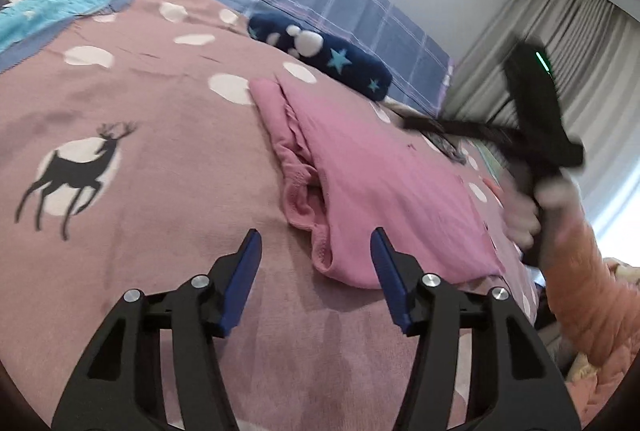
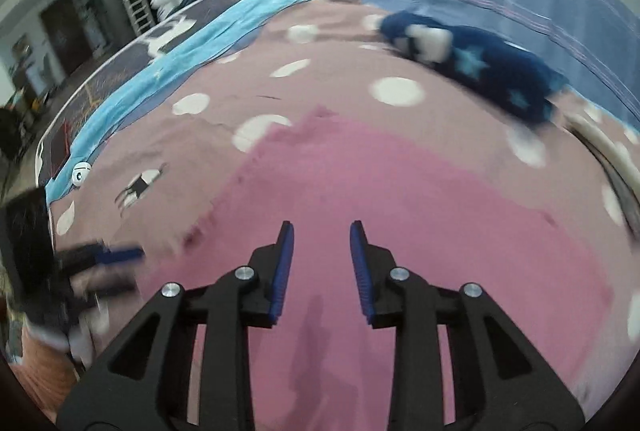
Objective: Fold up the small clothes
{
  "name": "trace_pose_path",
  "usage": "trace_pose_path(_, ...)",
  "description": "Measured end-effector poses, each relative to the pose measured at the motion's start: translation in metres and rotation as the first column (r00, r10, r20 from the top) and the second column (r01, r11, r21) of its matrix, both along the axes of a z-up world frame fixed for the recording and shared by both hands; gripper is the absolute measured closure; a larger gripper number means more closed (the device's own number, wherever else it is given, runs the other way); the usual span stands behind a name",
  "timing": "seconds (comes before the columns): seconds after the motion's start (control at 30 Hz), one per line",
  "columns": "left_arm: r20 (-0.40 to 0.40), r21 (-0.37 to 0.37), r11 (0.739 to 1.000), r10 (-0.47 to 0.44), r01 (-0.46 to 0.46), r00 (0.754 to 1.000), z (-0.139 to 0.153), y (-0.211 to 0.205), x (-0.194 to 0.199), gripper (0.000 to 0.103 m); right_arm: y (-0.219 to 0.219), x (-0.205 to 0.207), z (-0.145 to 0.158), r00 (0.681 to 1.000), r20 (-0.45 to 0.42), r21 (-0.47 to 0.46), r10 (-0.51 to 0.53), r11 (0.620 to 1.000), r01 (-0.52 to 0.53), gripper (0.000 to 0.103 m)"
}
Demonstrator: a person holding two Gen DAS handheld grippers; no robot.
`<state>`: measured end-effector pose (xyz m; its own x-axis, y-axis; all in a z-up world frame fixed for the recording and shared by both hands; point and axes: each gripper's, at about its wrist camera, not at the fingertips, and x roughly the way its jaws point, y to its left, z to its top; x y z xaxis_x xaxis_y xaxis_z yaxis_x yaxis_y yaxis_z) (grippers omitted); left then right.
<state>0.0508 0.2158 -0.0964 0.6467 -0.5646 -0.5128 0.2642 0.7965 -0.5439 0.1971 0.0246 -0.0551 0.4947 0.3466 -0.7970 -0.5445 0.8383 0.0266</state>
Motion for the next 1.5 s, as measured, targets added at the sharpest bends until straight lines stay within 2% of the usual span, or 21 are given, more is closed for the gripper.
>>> trace_pose_path(0.2,-0.048,-0.015,0.998,-0.057,0.056,0.997,-0.008,-0.002,0.020,0.046,0.092,0.046,-0.019,0.998,0.000,-0.122,0.068,0.990,-0.067,0.051)
trace_pose_path(0.43,-0.070,-0.066,0.991,-0.119,0.115,0.990,-0.013,-0.003,0.039,0.046,0.127,0.073,-0.063,0.998,0.055,-0.320,0.009,0.948,0.010,0.051)
trace_pose_path(0.5,-0.086,-0.103,0.986,-0.140,0.131,0.986,-0.016,-0.002,0.047,0.049,0.125,0.080,-0.071,0.999,0.053,-0.324,-0.006,0.946,0.023,0.058)
trace_pose_path(0.53,-0.097,-0.116,0.984,-0.149,0.138,0.984,-0.018,-0.002,0.051,0.066,0.125,0.085,-0.070,0.998,0.060,-0.313,-0.012,0.949,0.030,0.083)
trace_pose_path(0.57,-0.118,-0.128,0.982,-0.157,0.142,0.980,-0.021,-0.003,0.055,0.080,0.124,0.087,-0.067,0.998,0.064,-0.300,-0.020,0.953,0.038,0.095)
trace_pose_path(0.6,-0.162,-0.149,0.977,-0.174,0.150,0.971,-0.029,-0.004,0.059,0.093,0.121,0.090,-0.061,0.998,0.045,-0.248,-0.031,0.968,0.042,0.095)
trace_pose_path(0.7,-0.149,-0.125,0.982,-0.162,0.144,0.976,-0.026,-0.004,0.051,0.094,0.115,0.090,-0.038,0.996,0.068,-0.150,-0.055,0.987,0.064,0.096)
trace_pose_path(0.77,-0.136,-0.083,0.987,-0.148,0.138,0.980,-0.023,-0.003,0.038,0.095,0.113,0.094,-0.034,0.994,0.083,-0.133,-0.068,0.988,0.079,0.097)
trace_pose_path(0.8,-0.133,-0.072,0.988,-0.143,0.134,0.981,-0.023,-0.002,0.034,0.097,0.113,0.101,-0.037,0.995,0.070,-0.131,-0.073,0.988,0.082,0.097)
trace_pose_path(0.9,-0.138,-0.080,0.989,-0.131,0.121,0.982,-0.026,0.000,0.027,0.098,0.113,0.123,-0.069,0.998,-0.048,-0.110,-0.032,0.994,0.027,0.097)
trace_pose_path(0.93,-0.138,-0.079,0.990,-0.128,0.118,0.982,-0.026,0.000,0.026,0.098,0.110,0.124,-0.071,0.998,-0.051,-0.087,-0.037,0.996,0.032,0.095)
trace_pose_path(1.0,-0.135,-0.068,0.991,-0.120,0.112,0.984,-0.025,0.000,0.021,0.096,0.103,0.120,-0.064,0.998,-0.052,-0.028,-0.045,0.999,0.044,0.089)
trace_pose_path(1.07,-0.123,-0.049,0.993,-0.114,0.108,0.986,-0.023,-0.001,0.014,0.096,0.092,0.105,-0.048,0.999,-0.033,0.013,-0.041,0.999,0.042,0.071)
trace_pose_path(1.13,-0.114,-0.027,0.994,-0.105,0.103,0.988,-0.022,-0.002,0.010,0.095,0.083,0.077,-0.030,0.999,0.038,-0.006,-0.007,1.000,0.007,0.068)
trace_pose_path(1.23,-0.107,0.000,0.995,-0.098,0.098,0.989,-0.021,-0.004,0.011,0.093,0.061,0.031,-0.017,0.993,0.106,-0.047,0.048,0.998,-0.043,0.057)
trace_pose_path(1.37,-0.100,0.014,0.995,-0.096,0.098,0.990,-0.021,-0.004,0.010,0.092,0.029,-0.013,-0.021,0.994,0.099,-0.058,0.056,0.997,-0.050,0.055)
trace_pose_path(1.5,-0.097,0.032,0.995,-0.089,0.092,0.991,-0.020,-0.006,0.009,0.091,0.000,-0.045,-0.030,0.998,0.057,-0.007,0.022,1.000,-0.022,0.055)
